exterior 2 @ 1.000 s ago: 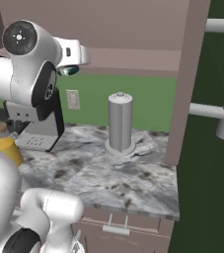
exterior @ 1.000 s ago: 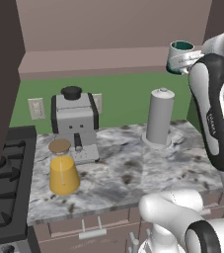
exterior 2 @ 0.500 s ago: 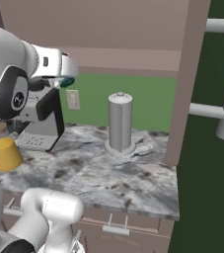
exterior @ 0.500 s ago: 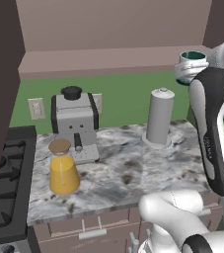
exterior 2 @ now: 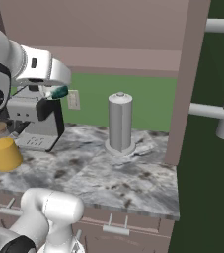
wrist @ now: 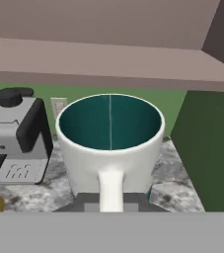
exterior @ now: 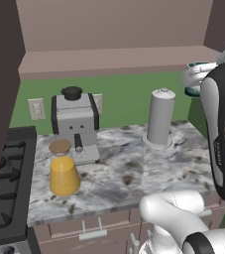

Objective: There is a tray on the dining counter. Grab the cup, mug, and pitcher and place them on the tray. The pitcher may be placed next to the tray if it cannot fit the tray.

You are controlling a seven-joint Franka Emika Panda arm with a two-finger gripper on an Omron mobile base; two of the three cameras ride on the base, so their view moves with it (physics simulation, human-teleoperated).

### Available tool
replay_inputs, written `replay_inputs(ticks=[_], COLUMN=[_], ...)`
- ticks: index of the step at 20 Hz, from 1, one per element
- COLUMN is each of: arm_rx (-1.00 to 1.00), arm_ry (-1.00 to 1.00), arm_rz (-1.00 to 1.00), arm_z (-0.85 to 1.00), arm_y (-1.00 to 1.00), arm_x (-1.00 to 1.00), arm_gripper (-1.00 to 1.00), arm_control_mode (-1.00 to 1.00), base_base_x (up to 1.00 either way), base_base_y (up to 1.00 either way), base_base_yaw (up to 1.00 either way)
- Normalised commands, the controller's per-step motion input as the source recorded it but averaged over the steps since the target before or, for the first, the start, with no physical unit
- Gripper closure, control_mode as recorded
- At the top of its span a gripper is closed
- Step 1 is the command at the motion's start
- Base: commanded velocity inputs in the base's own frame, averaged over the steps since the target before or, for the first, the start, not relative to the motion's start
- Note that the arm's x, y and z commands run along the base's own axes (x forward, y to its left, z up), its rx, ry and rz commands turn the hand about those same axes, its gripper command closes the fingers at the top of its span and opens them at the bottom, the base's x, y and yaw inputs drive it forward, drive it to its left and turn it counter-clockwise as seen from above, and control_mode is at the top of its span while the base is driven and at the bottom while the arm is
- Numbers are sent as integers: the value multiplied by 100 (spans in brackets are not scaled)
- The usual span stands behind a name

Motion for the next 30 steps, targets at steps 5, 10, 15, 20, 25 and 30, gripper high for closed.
replay_inputs(ticks=[5,10,15,20,25,30], arm_rx=[0,0,0,0,0,0], arm_ry=[1,0,0,0,0,0], arm_rz=[0,0,0,0,0,0], arm_z=[-7,-2,-1,-8,-13,-2], arm_y=[0,0,0,0,0,0], arm_x=[-20,-9,0,0,-5,-1], arm_gripper=[100,100,100,100,100,100], arm_control_mode=[-100,-100,-100,-100,-100,-100], base_base_x=[0,0,0,0,0,0], base_base_y=[0,0,0,0,0,0], base_base_yaw=[0,0,0,0,0,0])
